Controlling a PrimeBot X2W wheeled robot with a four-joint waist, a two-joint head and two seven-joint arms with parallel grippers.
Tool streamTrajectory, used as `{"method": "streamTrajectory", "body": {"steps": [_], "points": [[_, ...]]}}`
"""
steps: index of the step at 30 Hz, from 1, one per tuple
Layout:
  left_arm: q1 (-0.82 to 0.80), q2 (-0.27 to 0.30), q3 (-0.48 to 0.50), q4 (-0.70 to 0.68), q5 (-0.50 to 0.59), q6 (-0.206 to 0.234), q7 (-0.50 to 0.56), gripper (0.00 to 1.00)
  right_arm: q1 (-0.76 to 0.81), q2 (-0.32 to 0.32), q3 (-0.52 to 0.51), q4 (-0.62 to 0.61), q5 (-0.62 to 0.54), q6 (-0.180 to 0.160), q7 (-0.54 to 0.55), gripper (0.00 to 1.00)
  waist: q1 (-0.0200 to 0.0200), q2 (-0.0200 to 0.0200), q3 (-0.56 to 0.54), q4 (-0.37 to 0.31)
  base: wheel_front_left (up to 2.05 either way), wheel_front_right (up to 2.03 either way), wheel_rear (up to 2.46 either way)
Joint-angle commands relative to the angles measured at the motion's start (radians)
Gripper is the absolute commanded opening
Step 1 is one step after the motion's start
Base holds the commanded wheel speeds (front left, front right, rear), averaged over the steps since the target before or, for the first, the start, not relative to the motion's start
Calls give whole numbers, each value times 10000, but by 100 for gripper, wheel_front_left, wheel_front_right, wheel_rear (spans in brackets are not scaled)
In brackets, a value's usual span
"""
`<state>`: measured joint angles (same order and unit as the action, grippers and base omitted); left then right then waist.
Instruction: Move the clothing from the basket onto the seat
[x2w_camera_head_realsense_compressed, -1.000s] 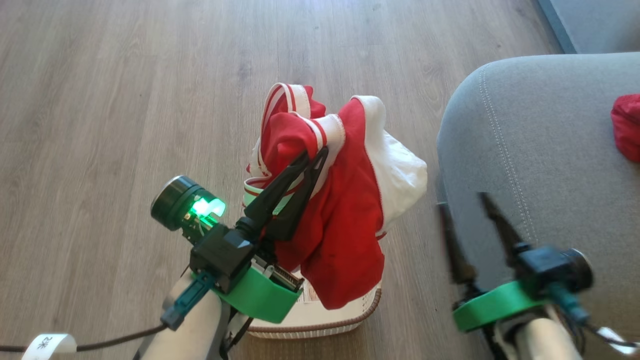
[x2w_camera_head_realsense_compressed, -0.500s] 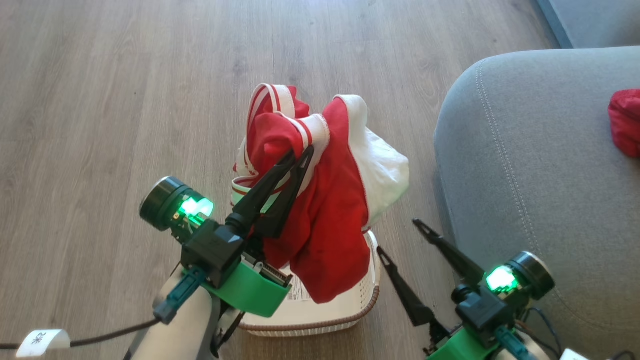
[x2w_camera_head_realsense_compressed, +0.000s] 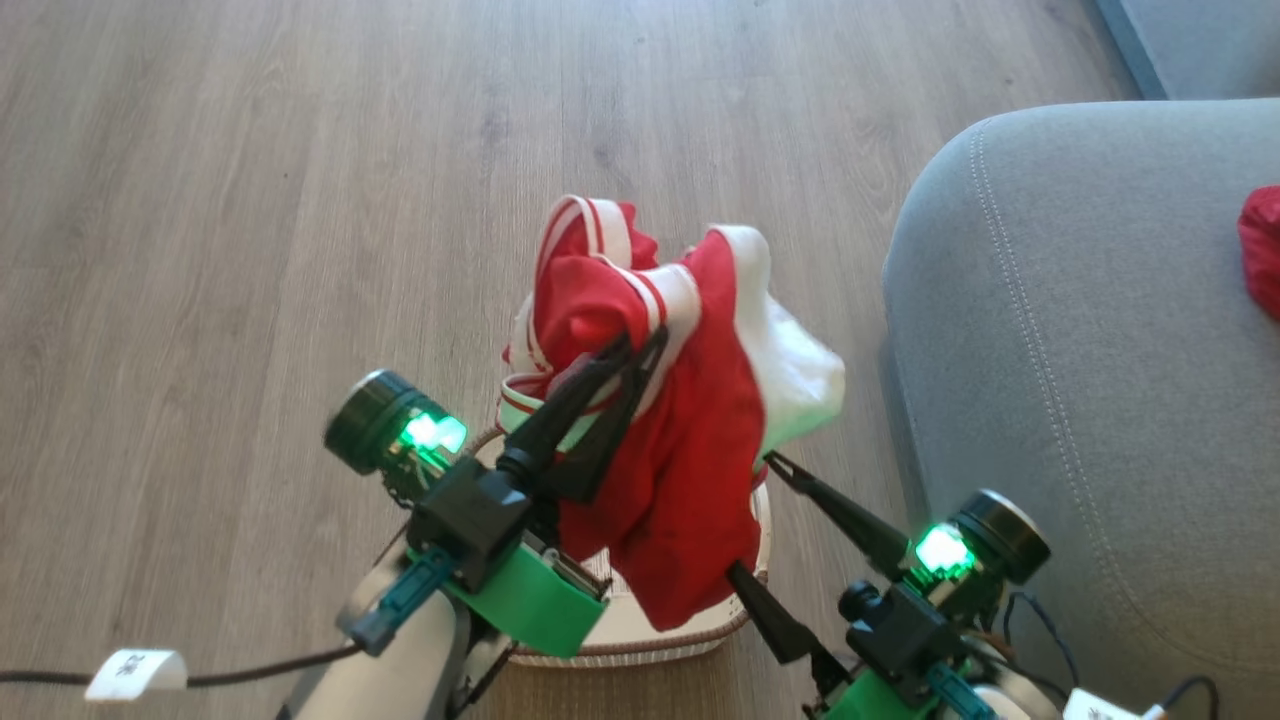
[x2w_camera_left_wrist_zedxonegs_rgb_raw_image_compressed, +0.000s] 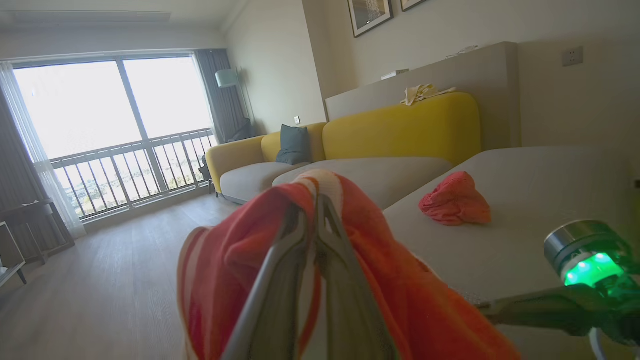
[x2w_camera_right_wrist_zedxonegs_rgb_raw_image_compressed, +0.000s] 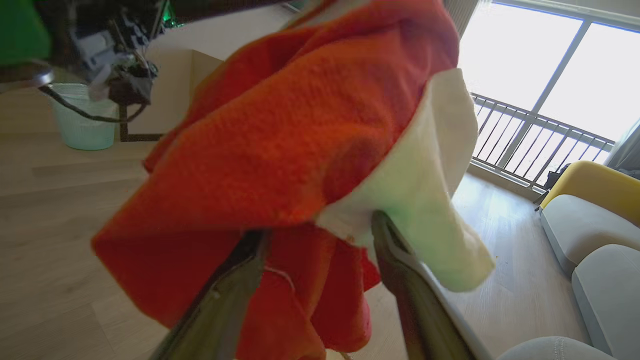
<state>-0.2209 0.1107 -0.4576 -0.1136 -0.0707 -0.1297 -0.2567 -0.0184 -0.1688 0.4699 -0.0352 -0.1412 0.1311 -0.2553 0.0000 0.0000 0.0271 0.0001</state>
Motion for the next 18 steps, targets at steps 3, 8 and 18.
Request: {"method": "streamTrajectory", "body": {"steps": [3,8,18], "points": [[-484,190,29,-251,-114,-9,-51,0,-563,130,92,-235,-222,-4,-65,100,0,0,7,96,0,0,0],[-538,222,-136,-197,-170,-9,-51,0,-612,248,-71,-235,-502,-4,-65,100,0,0,7,183,0,0,0],[-584,221,-529,-221,-266,-9,-51,0,-704,568,-337,-95,-868,-4,-65,100,0,0,4,289,0,0,0]]}}
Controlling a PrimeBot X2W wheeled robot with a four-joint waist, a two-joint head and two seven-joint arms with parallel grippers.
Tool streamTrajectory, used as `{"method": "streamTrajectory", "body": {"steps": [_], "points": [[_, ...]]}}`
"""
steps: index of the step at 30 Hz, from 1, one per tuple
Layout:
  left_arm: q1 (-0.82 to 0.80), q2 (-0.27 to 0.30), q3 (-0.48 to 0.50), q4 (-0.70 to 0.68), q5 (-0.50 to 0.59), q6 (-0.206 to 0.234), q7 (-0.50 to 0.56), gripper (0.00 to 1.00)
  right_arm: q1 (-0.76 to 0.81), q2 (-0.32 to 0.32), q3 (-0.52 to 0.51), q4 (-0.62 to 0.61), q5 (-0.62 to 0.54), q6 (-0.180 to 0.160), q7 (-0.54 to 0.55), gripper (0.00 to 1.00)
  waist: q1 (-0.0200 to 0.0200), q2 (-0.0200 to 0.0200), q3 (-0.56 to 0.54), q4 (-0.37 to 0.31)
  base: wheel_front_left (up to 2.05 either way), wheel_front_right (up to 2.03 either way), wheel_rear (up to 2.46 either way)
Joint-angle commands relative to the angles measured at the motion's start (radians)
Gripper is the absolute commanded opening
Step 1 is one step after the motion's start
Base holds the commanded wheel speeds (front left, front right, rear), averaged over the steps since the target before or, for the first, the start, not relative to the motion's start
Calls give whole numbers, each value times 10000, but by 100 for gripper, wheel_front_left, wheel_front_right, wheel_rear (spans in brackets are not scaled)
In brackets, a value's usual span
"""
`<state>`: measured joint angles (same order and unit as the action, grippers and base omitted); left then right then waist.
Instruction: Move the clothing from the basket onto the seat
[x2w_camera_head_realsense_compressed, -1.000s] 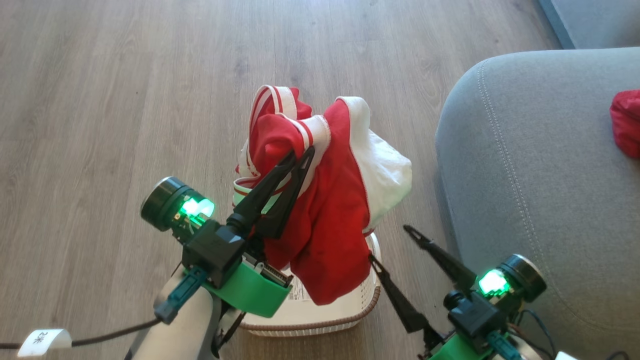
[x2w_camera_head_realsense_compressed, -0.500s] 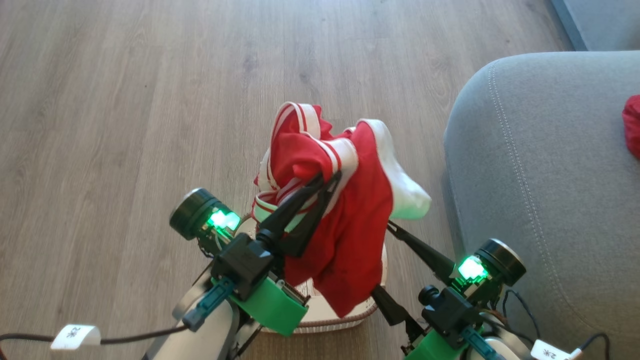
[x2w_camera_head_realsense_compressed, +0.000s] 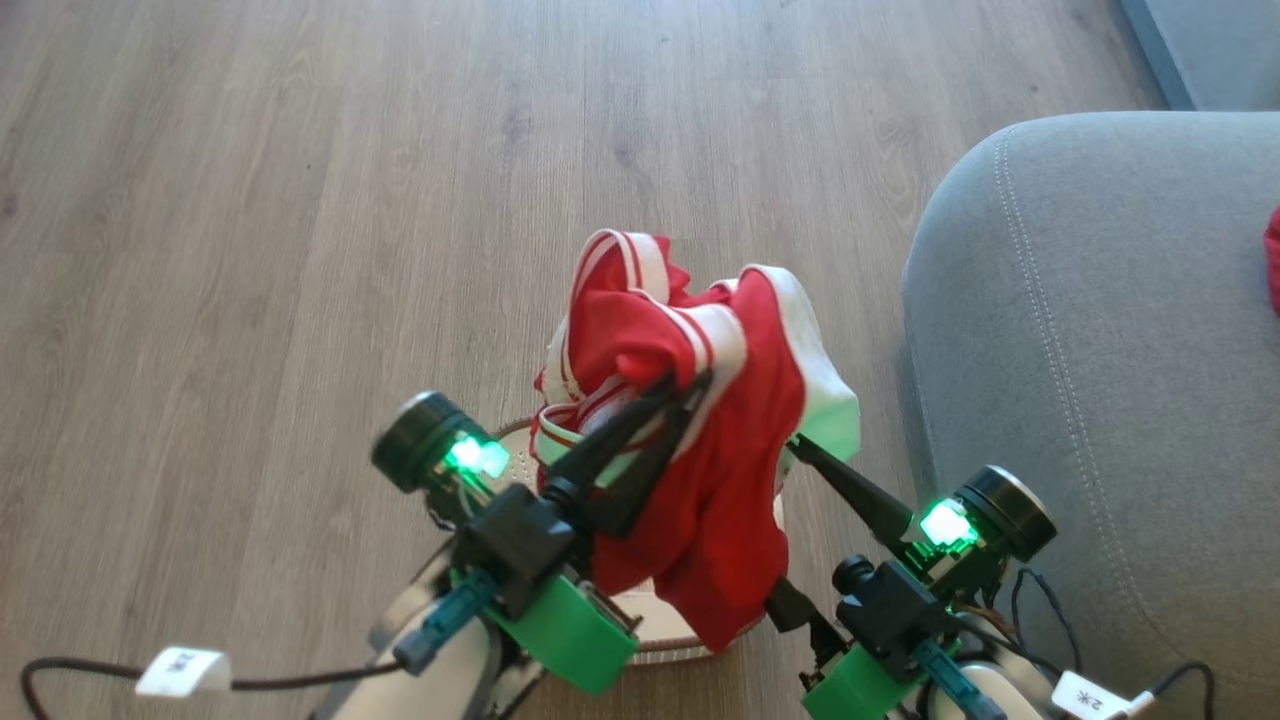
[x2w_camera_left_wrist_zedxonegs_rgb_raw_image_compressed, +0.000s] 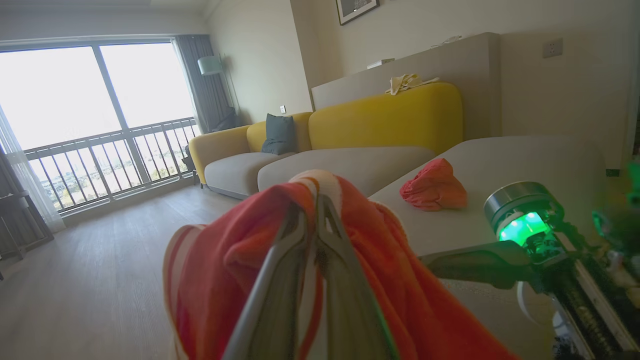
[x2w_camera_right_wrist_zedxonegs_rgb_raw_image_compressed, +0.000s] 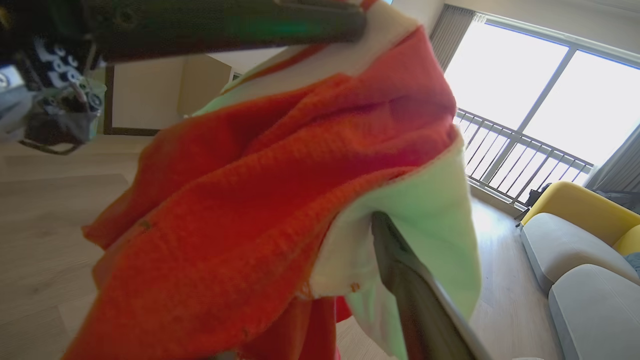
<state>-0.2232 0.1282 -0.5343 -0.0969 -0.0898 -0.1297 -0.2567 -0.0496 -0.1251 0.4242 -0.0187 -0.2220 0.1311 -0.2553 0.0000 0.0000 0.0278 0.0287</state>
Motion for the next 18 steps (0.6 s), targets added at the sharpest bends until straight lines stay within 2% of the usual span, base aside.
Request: {"method": "streamTrajectory", "body": {"steps": [1,9,17,18], "points": [[-574,53,128,-405,-93,-9,-51,0,-410,174,107,-206,-84,-4,-65,100,0,0,-5,10,0,0,0],[-702,133,-602,-462,-187,-9,-51,0,-626,448,220,267,-102,-4,-65,100,0,0,-35,86,0,0,0],[-745,153,-890,-493,-244,-9,-51,0,-674,572,234,494,56,-4,-65,100,0,0,-92,147,0,0,0],[-744,157,-900,-494,-250,-9,-51,0,-665,587,187,532,120,-4,-65,49,0,0,-99,144,0,0,0]]}}
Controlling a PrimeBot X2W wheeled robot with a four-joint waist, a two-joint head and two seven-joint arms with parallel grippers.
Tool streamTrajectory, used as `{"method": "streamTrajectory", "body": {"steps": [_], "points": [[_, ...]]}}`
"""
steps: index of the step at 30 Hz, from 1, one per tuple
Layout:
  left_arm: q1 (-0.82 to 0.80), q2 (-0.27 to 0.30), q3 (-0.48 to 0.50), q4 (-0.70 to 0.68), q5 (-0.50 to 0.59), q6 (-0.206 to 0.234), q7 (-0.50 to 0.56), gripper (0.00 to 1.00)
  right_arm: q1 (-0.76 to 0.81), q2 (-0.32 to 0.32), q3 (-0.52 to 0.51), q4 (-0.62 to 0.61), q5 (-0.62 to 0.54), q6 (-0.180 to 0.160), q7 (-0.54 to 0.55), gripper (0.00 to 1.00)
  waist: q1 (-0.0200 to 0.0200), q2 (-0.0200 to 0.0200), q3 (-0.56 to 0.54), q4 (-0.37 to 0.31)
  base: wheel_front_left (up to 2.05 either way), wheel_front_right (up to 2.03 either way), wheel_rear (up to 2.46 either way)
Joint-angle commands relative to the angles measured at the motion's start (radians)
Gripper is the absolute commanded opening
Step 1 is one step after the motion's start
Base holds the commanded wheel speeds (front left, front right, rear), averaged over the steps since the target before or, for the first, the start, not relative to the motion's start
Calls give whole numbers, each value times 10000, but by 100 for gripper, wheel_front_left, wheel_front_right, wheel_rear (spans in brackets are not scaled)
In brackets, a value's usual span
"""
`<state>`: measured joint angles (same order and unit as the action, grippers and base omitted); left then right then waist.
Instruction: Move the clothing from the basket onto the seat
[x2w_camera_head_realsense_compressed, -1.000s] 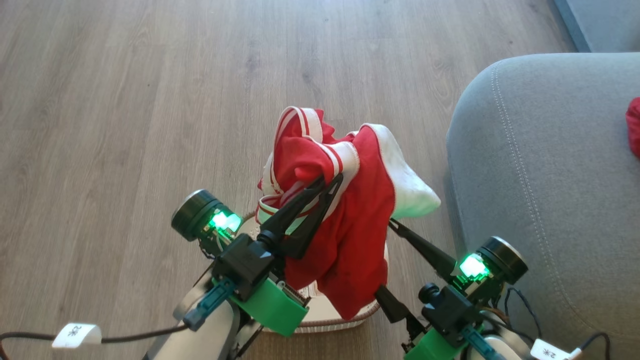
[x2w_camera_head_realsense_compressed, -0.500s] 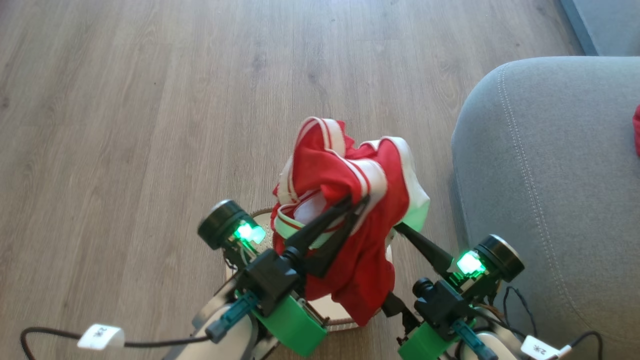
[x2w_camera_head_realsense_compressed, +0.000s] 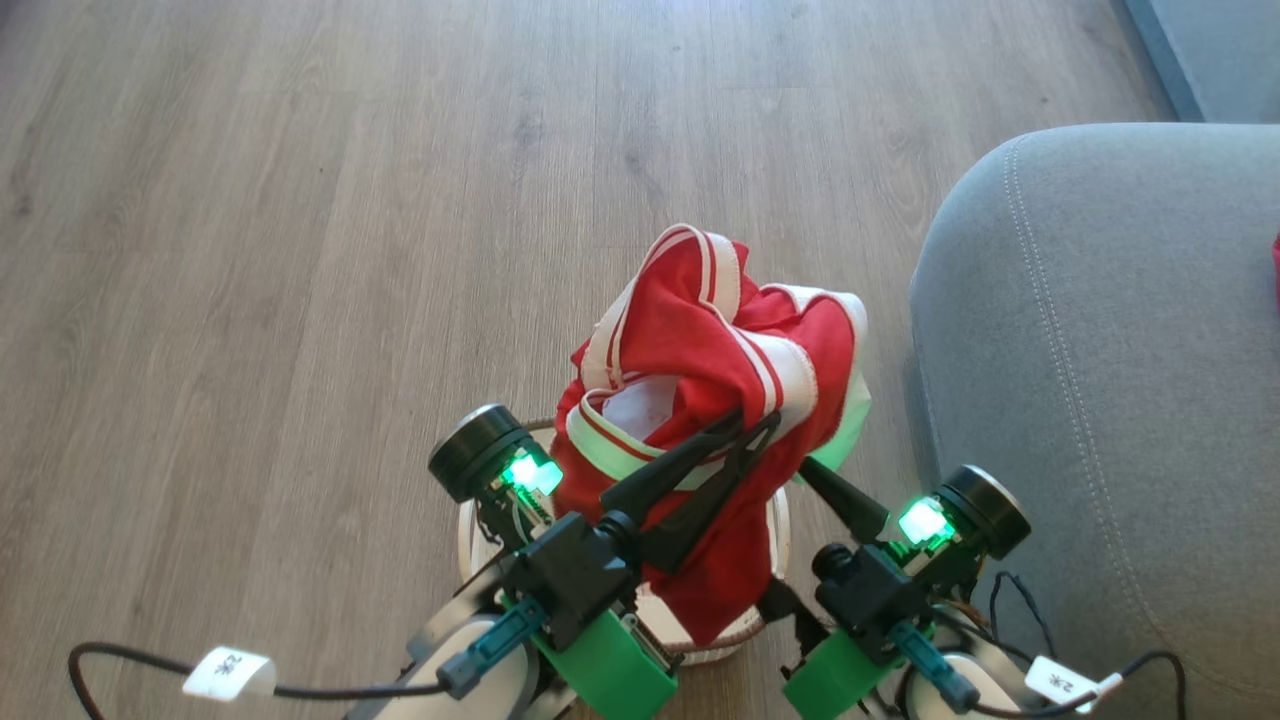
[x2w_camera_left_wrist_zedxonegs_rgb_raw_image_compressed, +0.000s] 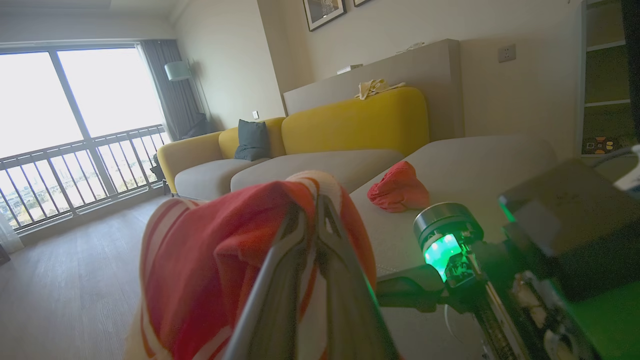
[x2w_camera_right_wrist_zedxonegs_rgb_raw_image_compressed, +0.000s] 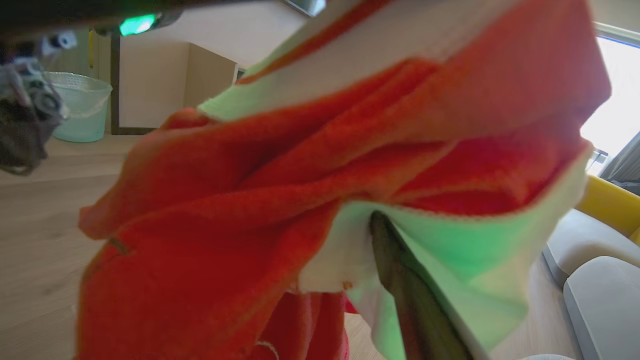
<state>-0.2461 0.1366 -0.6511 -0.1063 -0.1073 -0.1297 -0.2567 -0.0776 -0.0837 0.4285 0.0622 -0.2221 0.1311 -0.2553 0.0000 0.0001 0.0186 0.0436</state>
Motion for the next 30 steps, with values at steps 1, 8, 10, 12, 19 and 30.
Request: {"method": "streamTrajectory", "body": {"steps": [1,8,10,12,19,30], "points": [[-516,76,259,-399,-81,-9,-51,0,-378,189,104,-243,193,-4,-65,19,0,-1,-14,-7,0,0,0],[-500,98,239,-389,-105,-10,-51,0,-344,269,-78,-266,618,-4,-65,0,0,-1,-66,-41,0,0,0],[-513,108,220,-382,-105,-10,-51,0,-327,286,-163,-311,750,-4,-65,0,0,-1,-63,-30,0,0,0],[-507,81,246,-392,-110,-10,-51,0,-280,300,-259,-358,906,-4,-65,0,0,-1,-75,1,0,0,0],[-431,80,380,-384,-127,-10,-51,0,-232,321,-300,-475,1108,-4,-65,0,0,-1,-73,38,0,0,0],[-382,42,547,-397,-52,-10,-51,69,-235,333,-794,-1417,1885,-4,-65,0,0,-1,-34,115,0,0,0]]}}
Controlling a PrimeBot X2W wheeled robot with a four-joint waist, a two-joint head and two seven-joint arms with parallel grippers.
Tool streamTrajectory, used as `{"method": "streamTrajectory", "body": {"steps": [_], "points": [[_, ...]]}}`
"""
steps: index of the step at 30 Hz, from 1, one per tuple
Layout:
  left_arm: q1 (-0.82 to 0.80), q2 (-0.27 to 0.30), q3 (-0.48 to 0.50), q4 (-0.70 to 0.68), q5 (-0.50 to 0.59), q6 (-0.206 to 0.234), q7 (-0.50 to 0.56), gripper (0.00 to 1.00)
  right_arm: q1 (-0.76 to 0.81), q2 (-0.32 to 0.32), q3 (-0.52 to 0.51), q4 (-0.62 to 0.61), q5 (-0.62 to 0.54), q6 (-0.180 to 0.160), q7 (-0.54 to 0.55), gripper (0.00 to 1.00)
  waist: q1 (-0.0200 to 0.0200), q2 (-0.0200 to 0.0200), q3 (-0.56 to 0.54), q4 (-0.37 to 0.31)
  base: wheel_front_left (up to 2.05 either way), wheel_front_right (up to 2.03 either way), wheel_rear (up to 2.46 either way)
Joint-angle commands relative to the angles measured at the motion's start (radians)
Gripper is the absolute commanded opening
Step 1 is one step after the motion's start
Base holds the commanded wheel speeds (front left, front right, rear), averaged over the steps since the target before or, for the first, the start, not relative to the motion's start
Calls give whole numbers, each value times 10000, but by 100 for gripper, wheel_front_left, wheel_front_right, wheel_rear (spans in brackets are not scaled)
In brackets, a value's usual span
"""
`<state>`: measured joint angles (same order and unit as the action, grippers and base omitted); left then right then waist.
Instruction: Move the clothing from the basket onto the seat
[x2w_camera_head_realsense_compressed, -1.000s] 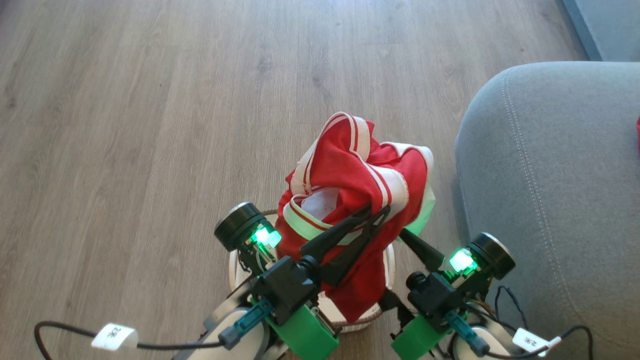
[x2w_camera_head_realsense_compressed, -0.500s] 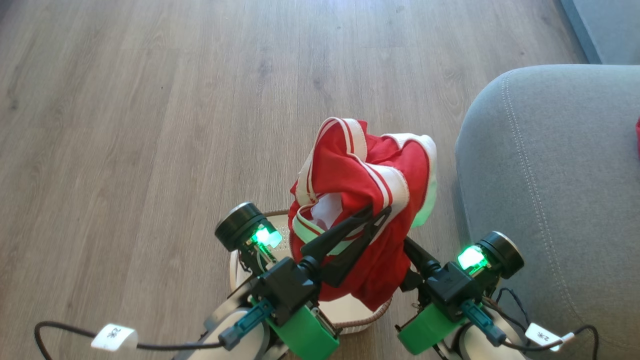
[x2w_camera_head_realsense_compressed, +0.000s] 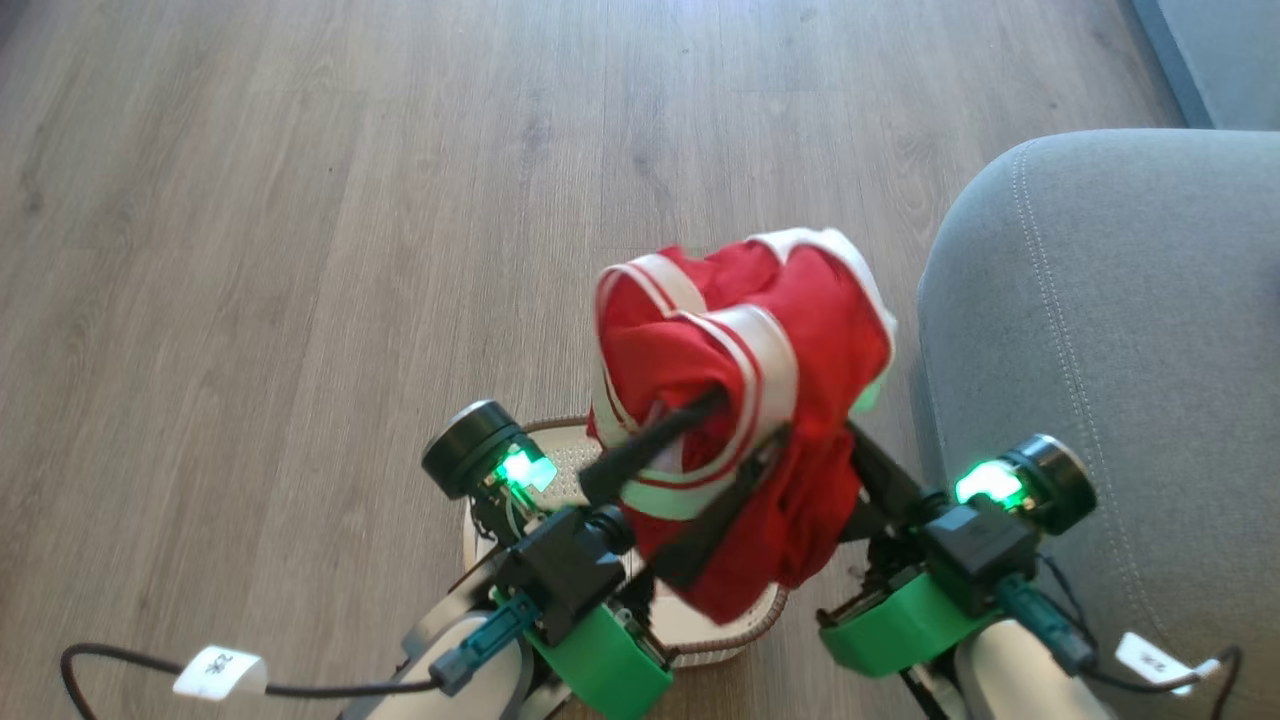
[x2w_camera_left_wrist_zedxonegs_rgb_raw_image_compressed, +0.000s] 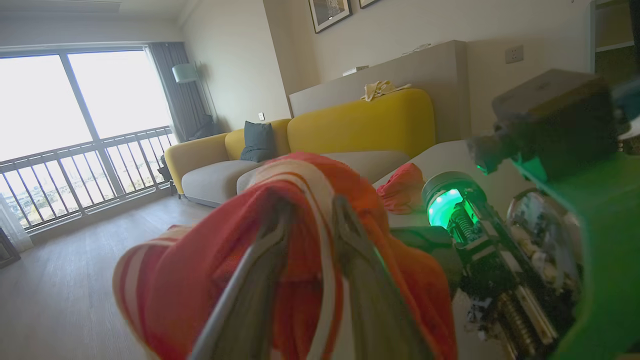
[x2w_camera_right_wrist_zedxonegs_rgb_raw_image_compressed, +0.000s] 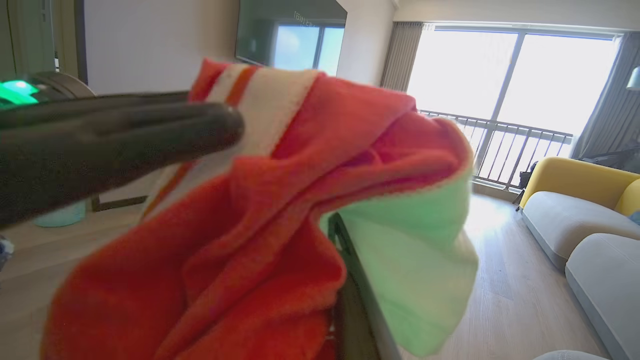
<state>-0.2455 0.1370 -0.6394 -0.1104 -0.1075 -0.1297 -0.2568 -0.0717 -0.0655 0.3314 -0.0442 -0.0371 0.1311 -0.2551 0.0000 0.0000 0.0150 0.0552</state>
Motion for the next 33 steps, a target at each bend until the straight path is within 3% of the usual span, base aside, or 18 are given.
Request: {"method": "streamTrajectory", "body": {"steps": [1,2,21,33], "points": [[-382,32,457,-356,-37,-10,-49,85,-293,151,111,-451,92,-4,-67,0,0,0,1,1,0,0,0],[-376,28,478,-357,-27,-10,-49,100,-286,151,48,-535,145,-4,-67,0,0,0,0,2,0,0,0],[-11,87,1081,-87,137,-10,-49,100,-344,152,-1794,-1481,591,-4,-67,0,0,0,-105,-72,0,0,0],[317,169,1285,462,170,-10,-49,100,-751,152,-2811,-1784,230,-4,-67,0,0,0,-12,48,0,0,0]]}}
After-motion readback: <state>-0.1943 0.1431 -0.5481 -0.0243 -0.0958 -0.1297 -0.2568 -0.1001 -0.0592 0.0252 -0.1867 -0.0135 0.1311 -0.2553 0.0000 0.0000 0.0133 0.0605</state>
